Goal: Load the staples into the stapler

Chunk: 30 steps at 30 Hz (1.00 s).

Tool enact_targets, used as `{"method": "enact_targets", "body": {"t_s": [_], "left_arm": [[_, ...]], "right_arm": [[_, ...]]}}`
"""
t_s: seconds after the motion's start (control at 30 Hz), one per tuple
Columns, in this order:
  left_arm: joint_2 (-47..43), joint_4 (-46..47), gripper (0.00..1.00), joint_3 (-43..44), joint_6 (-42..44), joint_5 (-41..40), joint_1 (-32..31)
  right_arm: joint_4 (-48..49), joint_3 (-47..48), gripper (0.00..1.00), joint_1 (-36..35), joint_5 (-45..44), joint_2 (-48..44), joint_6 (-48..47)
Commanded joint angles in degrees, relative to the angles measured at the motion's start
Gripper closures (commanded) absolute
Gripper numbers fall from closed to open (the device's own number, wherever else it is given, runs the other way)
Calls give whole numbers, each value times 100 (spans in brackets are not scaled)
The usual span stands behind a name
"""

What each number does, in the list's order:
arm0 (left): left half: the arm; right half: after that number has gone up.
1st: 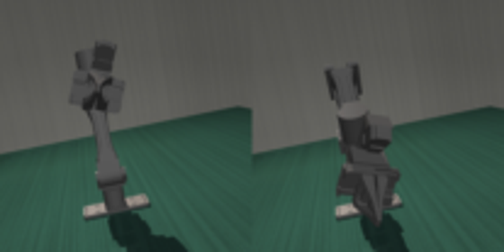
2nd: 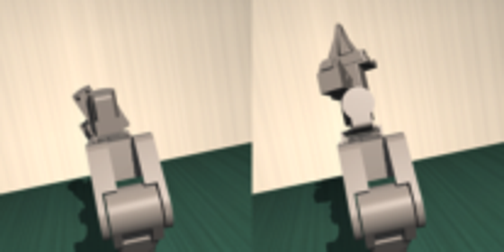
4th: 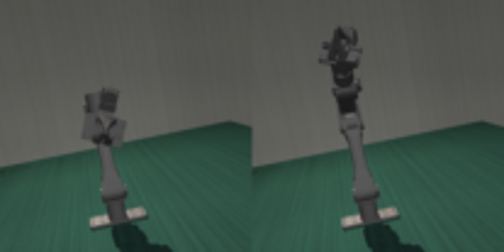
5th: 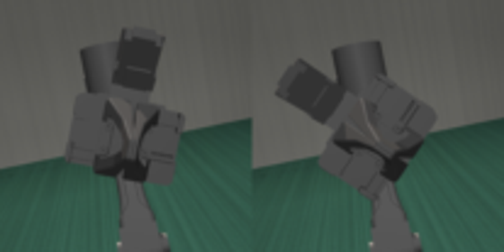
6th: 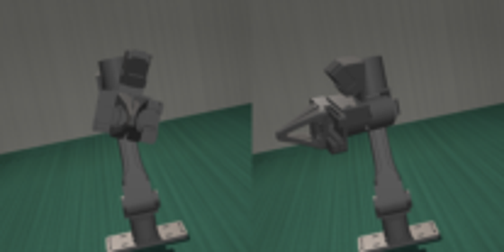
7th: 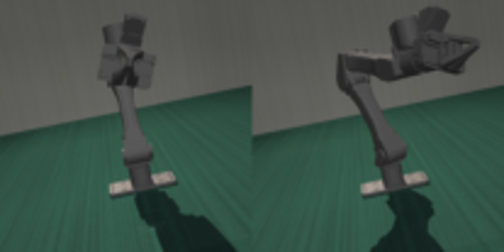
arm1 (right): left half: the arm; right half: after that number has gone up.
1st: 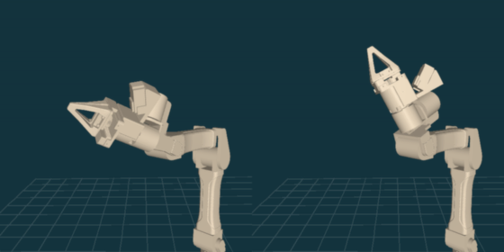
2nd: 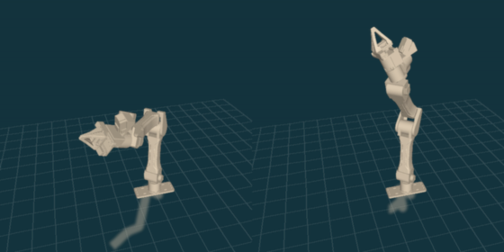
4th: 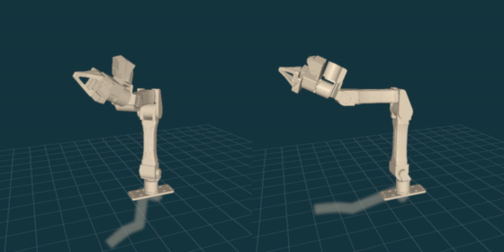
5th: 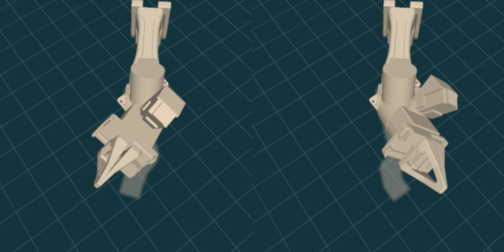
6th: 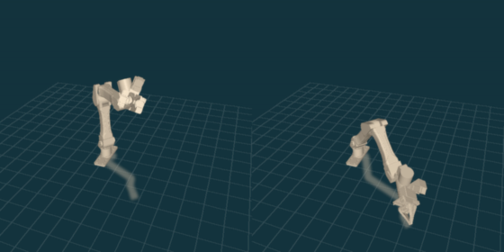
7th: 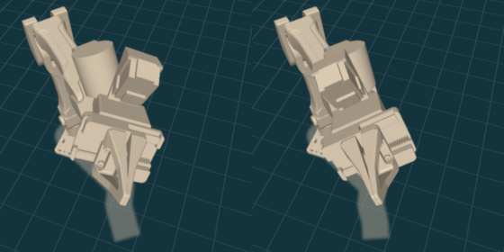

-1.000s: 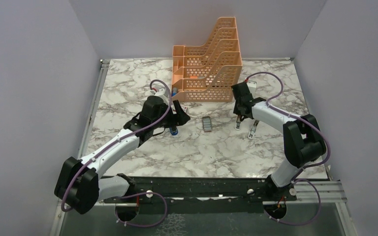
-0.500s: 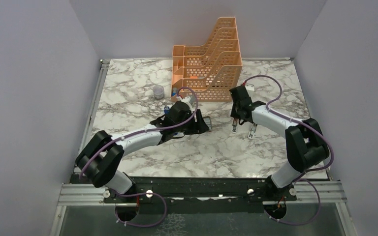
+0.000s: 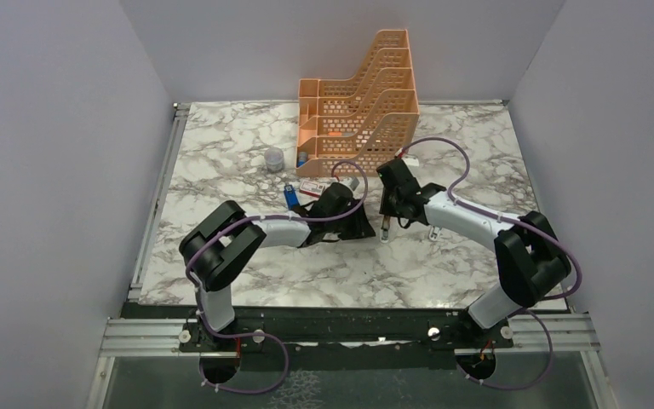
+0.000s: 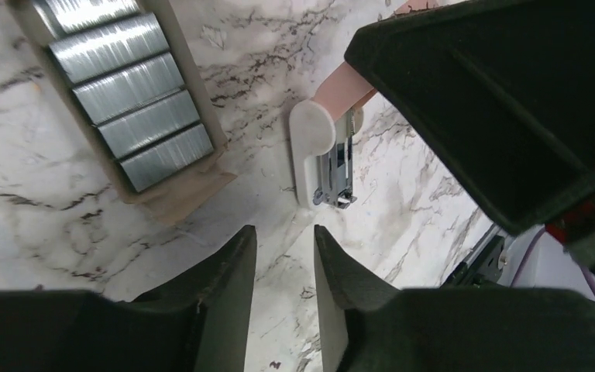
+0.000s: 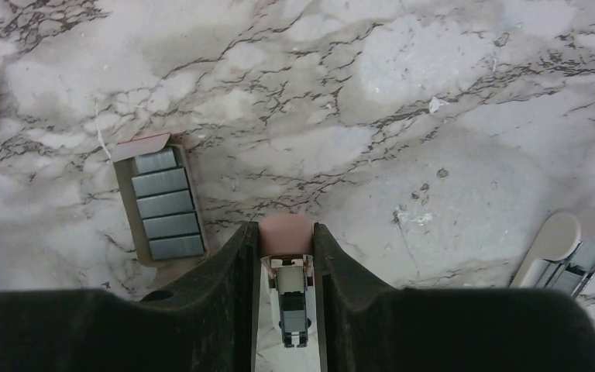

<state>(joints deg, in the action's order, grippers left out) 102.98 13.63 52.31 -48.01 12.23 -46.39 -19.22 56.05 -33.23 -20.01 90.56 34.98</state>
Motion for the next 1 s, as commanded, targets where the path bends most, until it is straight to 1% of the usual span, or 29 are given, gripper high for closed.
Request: {"method": "enact_targets", "body": {"t_s": [0.0,0.4,0.63,0.67,0.77,0.83,0.97], "left_arm": [[171,314,67,206,-151,31,-150],[732,445,79,292,-314,228,-248],[869,562,81,289,-356,366,-249],[891,562,83,284,-370,374,-248],[965,562,94,248,-398,398,-249],[1018,562,99,217,-417,395,-253],[1135,562,100,150,-484,368,-248]], "right_arm": [[-153,-40,74,-126,41,-160,184],[-100,-99,74,-167,165,-176,267],[-95,-160,74,-175,301,-280,314],[-91,-164,74,-175,330,-289,324],[-90,-174,74,-175,421,-314,339],[-103,-183,74,-175,525,-340,325],[-245,-153,75,-245,707,-420,211]]}}
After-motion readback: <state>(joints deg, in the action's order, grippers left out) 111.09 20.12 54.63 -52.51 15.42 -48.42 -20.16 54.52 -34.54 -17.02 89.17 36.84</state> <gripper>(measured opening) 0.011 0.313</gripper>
